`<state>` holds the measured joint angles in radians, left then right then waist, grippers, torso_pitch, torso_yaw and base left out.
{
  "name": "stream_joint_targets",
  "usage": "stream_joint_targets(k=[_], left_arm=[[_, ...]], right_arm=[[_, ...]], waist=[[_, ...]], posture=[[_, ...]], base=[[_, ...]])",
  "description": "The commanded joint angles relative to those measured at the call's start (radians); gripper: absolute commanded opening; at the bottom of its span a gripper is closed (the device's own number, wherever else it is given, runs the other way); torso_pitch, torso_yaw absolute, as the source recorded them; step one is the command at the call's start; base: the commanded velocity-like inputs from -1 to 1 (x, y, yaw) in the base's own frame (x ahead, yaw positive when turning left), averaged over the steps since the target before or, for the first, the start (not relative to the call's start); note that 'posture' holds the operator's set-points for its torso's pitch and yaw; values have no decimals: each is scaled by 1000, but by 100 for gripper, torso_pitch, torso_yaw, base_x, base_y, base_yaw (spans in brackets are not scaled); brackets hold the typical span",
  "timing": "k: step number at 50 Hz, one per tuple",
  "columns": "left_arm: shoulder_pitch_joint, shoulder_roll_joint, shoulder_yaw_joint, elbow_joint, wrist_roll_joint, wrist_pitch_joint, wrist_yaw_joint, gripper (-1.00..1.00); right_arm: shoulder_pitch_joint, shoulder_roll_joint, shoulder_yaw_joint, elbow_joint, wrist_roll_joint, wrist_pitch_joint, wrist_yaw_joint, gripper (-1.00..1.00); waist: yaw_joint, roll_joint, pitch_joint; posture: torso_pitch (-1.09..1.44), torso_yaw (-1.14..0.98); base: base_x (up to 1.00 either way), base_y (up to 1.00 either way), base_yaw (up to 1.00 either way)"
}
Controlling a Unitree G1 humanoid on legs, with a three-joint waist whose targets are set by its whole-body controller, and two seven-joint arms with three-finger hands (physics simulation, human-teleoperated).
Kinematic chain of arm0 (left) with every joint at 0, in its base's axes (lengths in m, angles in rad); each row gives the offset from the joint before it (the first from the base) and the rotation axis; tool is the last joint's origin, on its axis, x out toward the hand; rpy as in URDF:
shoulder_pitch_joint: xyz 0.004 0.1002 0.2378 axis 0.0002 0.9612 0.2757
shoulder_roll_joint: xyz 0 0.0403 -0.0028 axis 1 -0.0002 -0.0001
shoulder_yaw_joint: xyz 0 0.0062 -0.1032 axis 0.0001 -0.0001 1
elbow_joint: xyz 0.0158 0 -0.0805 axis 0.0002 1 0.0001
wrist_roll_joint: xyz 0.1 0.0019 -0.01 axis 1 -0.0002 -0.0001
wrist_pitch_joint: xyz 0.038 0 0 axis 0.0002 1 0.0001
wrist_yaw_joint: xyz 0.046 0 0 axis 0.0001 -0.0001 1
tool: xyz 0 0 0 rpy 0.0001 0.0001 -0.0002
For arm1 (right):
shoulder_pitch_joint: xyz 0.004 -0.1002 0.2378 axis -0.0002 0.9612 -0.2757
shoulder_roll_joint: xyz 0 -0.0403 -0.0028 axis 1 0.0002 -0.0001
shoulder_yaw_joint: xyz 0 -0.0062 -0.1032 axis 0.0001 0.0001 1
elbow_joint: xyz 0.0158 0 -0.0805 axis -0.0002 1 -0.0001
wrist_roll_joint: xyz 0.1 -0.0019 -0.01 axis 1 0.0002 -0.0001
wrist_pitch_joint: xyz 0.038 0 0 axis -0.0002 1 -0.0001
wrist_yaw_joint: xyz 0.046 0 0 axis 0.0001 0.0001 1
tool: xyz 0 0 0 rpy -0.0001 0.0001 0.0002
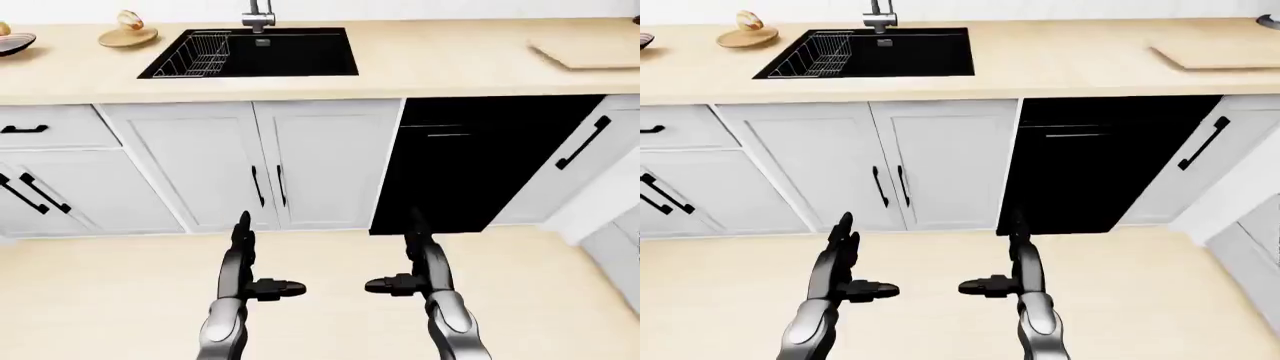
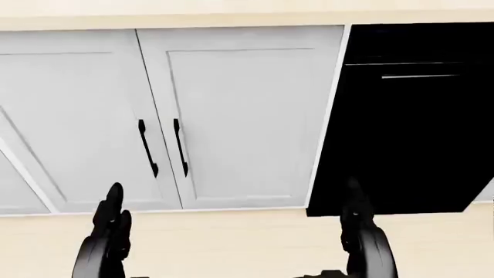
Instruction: Place all breads on the cutting board.
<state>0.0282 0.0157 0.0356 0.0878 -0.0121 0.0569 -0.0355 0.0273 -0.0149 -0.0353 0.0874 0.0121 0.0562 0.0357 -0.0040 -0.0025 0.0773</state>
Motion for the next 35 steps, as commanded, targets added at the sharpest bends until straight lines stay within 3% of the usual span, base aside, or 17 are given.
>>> stream_joint_targets(k=[1, 3, 4, 5, 7, 21, 22, 24, 30, 35], left_arm=[[-37, 4, 4, -73, -8, -56, -3, 100], [-41, 5, 6, -63, -9, -63, -3, 100], [-42, 5, 6, -63, -9, -62, -3, 100], [-44, 5, 7, -59, -11, -64, -3, 100], [-47, 6, 8, -49, -12, -71, -3, 100], [-27, 3, 1, -93, -13, -46, 0, 100], [-26, 2, 1, -98, -13, -42, -1, 100], [-27, 2, 2, -98, -13, -41, -1, 100], [-36, 4, 5, -73, -14, -55, -4, 100], [-38, 4, 4, -91, -14, -36, -2, 100]], right_arm=[[-33, -5, -1, -61, 4, -78, 5, 100], [-34, -6, -2, -55, 4, -85, 6, 100], [-34, -6, -3, -56, 1, -85, 5, 100], [-36, -6, -4, -47, 2, -92, 6, 100], [-37, -7, -6, -46, 0, -90, 2, 100], [-31, -8, -6, -56, -12, -90, -3, 100], [-28, -7, -4, -66, -13, -82, -3, 100], [-28, -8, -4, -60, -15, -86, 0, 100], [-30, -9, -5, -50, -21, -90, 1, 100], [-25, -7, -3, -74, -24, -71, -1, 100]], waist=[[-2, -8, -1], [6, -1, -61], [6, -1, -52], [6, -6, -17], [6, -8, -69], [7, -4, -89], [6, 1, -106], [5, 0, -85], [3, 17, -75], [6, 0, -65]], posture=[[0, 0], [0, 0], [0, 0], [0, 0], [0, 0], [0, 0], [0, 0], [0, 0], [0, 0], [0, 0]], base=[[0, 0, 0], [0, 0, 0], [0, 0, 0], [0, 0, 0], [0, 0, 0], [0, 0, 0], [0, 8, 0], [0, 9, 0], [0, 10, 0], [0, 10, 0]])
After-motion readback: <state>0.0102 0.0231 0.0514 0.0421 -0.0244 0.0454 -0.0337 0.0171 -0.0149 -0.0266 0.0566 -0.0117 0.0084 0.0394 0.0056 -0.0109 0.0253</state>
